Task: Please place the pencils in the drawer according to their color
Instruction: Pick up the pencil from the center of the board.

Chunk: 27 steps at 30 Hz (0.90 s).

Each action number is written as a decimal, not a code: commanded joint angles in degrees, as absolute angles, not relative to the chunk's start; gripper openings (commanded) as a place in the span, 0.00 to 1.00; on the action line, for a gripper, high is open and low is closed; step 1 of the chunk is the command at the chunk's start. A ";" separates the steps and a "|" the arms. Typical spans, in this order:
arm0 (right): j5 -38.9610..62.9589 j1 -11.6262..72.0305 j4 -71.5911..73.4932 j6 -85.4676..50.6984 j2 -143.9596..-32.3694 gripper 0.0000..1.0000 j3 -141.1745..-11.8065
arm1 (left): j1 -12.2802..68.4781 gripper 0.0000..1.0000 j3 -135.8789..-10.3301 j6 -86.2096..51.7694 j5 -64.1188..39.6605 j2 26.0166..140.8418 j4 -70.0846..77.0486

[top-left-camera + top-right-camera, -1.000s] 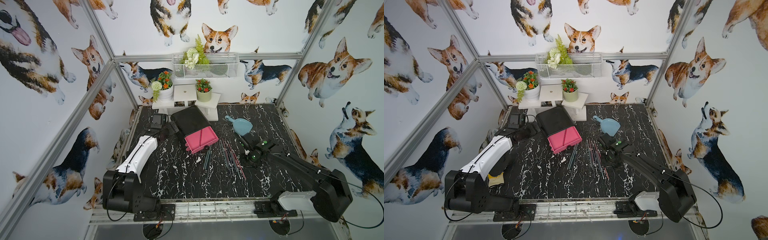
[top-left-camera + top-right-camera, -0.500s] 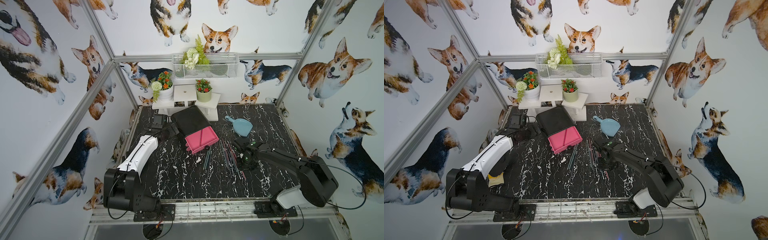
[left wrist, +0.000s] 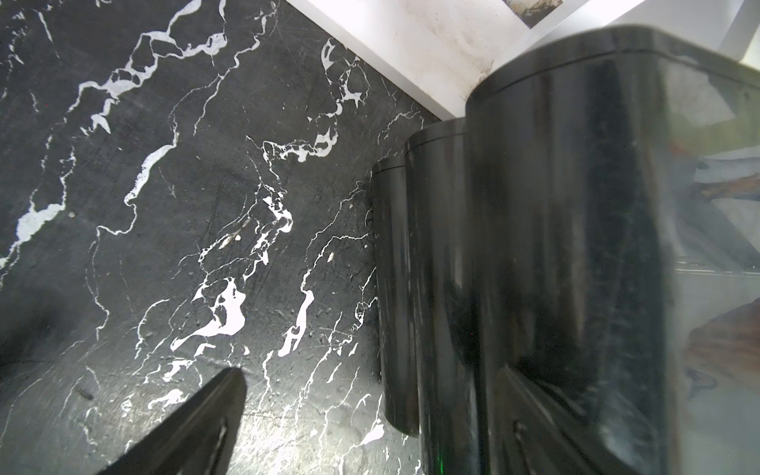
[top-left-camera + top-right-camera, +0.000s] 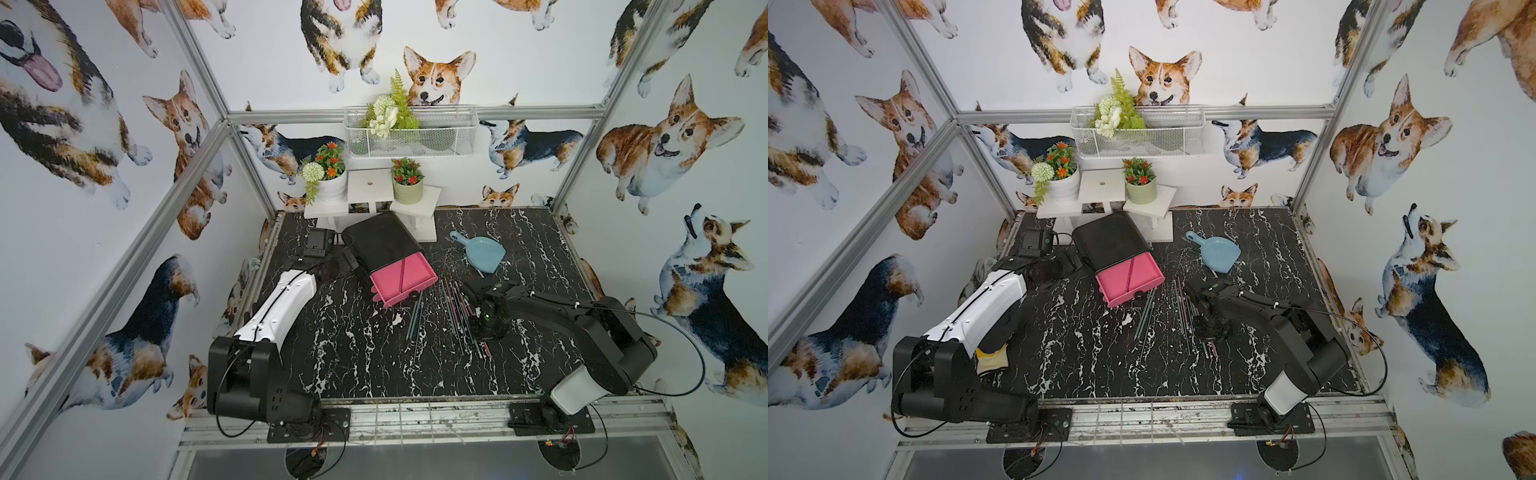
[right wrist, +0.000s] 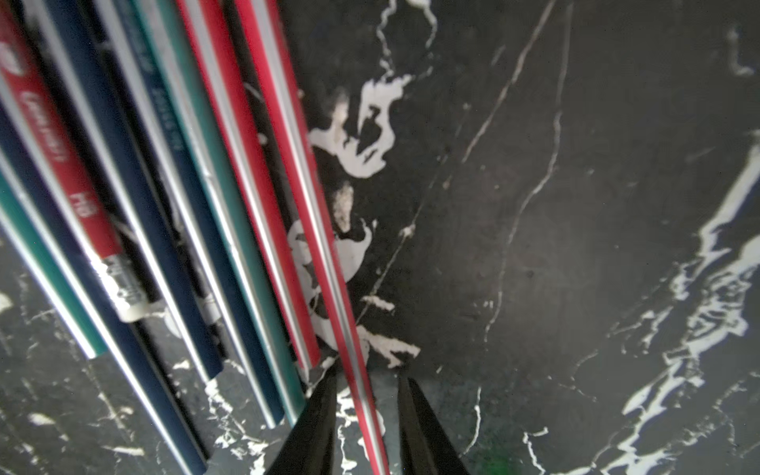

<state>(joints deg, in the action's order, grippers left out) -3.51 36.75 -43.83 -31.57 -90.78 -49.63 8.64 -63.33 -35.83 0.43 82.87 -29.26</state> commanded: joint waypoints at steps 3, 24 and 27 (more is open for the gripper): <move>-1.84 34.30 -41.94 -31.38 -89.77 0.20 -46.97 | 8.79 1.00 -63.63 -35.16 -1.17 82.62 -28.65; 3.37 34.00 -54.20 -37.63 -74.97 0.00 -64.67 | 8.71 1.00 -63.63 -34.94 -0.75 82.26 -28.92; 7.52 35.23 -52.13 -40.48 -74.77 0.00 -67.64 | 8.74 1.00 -63.72 -34.97 -0.79 82.27 -28.92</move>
<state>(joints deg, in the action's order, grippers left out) 1.85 34.33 -52.40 -36.51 -75.13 -65.25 8.69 -63.33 -35.59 0.10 82.54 -29.71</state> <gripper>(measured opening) 0.086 0.999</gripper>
